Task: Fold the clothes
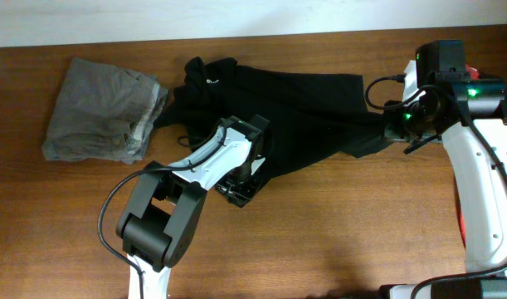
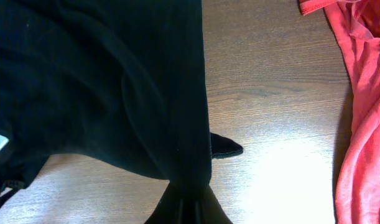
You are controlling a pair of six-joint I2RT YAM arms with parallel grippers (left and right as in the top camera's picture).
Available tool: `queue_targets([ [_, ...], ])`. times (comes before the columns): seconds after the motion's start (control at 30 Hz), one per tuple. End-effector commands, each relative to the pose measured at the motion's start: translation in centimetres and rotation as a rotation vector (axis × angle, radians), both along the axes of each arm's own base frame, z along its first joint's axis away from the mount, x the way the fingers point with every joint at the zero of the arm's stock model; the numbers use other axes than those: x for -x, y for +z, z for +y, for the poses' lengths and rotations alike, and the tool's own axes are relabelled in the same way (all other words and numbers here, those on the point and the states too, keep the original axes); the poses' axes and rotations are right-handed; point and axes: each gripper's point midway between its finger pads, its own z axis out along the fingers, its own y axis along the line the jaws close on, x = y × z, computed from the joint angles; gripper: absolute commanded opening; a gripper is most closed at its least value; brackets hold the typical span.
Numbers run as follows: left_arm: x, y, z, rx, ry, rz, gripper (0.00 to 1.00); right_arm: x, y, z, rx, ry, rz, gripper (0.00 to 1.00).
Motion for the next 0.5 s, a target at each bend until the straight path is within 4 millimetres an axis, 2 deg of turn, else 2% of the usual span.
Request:
queue_targets([
  [0.0,-0.2,0.9,2.4,-0.121,0.043,-0.031,0.0,-0.1,0.1,-0.9,0.04,-0.023,-0.005,0.04],
  [0.07,-0.3,2.3,4.0,-0.176,0.068,-0.031,0.0,0.0,0.1,-1.2,0.058,-0.029,-0.003,0.04],
  [0.2,-1.9,8.6,8.3,-0.212,0.175,-0.113,0.0,0.0,0.1,-1.9,0.053,-0.077,-0.003,0.04],
  [0.23,-2.8,11.6,10.3,-0.188,0.259,-0.18,0.01,0.3,0.1,-2.7,0.048,-0.113,0.004,0.04],
  [0.27,-3.3,13.2,11.3,-0.161,0.307,-0.223,0.01,0.5,0.0,-3.2,0.047,-0.131,0.011,0.04],
  [0.37,-4.2,16.7,13.9,-0.094,0.419,-0.324,0.01,1.6,-0.3,-4.3,0.041,-0.166,0.052,0.04],
  [0.47,-4.1,18.3,14.5,-0.028,0.432,-0.36,0.0,2.6,-0.5,-4.2,0.031,-0.163,0.094,0.04],
])
